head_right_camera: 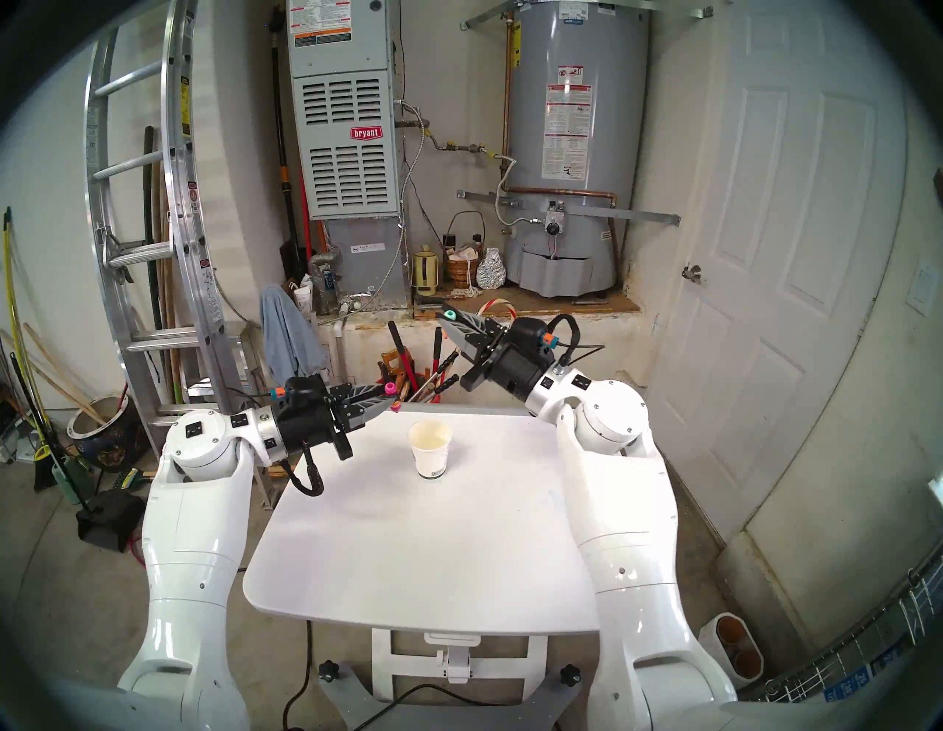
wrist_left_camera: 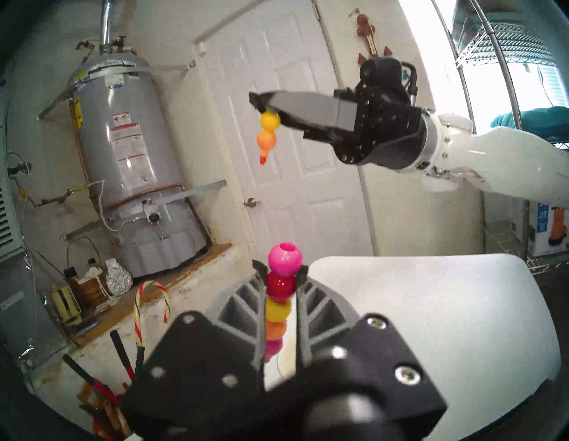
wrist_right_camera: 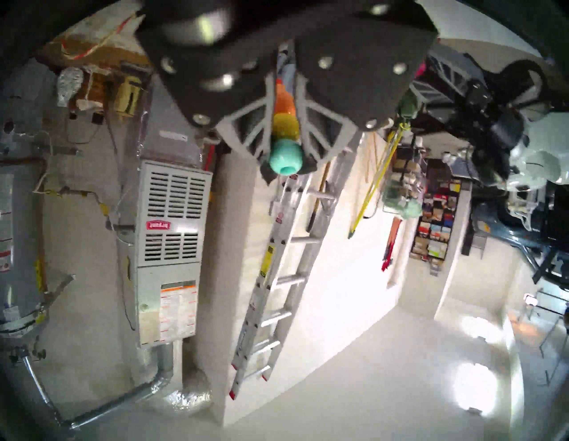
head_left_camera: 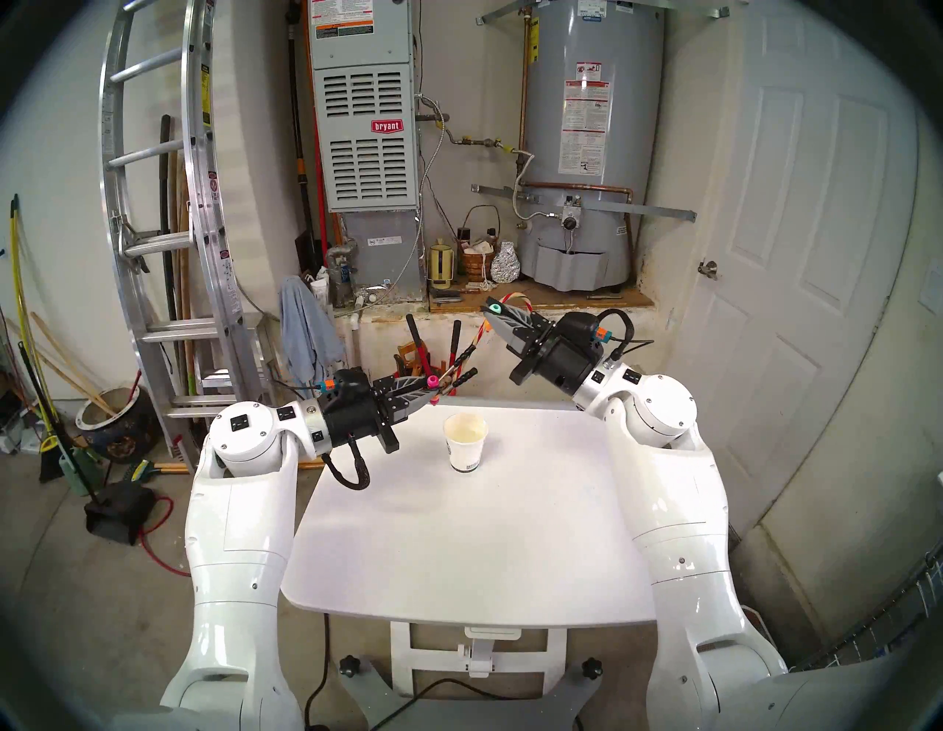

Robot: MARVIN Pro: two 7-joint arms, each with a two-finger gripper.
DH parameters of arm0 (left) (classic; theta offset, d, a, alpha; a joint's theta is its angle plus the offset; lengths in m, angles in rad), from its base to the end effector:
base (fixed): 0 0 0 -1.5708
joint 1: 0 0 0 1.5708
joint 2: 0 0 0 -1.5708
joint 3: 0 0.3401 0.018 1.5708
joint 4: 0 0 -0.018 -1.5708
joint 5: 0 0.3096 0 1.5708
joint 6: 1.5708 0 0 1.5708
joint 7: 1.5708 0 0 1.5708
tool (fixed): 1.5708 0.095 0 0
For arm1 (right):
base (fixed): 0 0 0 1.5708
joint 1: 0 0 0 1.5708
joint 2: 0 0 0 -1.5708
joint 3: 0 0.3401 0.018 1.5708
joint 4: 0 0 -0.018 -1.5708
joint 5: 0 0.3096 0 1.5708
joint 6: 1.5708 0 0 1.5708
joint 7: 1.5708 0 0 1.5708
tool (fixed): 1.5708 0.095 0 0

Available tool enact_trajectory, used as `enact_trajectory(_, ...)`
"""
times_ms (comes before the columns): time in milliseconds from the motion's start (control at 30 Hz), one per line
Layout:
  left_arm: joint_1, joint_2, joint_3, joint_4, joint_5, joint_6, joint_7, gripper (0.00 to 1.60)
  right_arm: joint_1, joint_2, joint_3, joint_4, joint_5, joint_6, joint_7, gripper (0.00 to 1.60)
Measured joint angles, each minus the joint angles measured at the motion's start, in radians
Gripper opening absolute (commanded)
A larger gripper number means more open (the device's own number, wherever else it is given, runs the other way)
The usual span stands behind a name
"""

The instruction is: Switch the marker to another color

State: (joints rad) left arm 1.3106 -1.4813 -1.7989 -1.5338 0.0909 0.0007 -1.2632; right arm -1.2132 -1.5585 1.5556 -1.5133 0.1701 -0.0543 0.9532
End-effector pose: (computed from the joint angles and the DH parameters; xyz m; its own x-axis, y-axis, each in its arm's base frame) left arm 0.4513 0.0264 -0.2710 -0.1980 -0.1686 0.9656 -0.8220 -0.5081 -0.2572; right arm 0.4839 0.0771 -0.2077 -0.3411 -0.1569 0.9269 0.7995 -0.5670 0.1982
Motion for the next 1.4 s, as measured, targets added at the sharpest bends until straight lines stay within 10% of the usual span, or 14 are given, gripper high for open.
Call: enact_trajectory(1400, -0.089, 0.032, 0.067, 0.058, 0.035, 0.033, -0.007, 0.00, -0.019, -0.025, -0.062, 0.057, 0.000, -0.040, 0.075, 0.00)
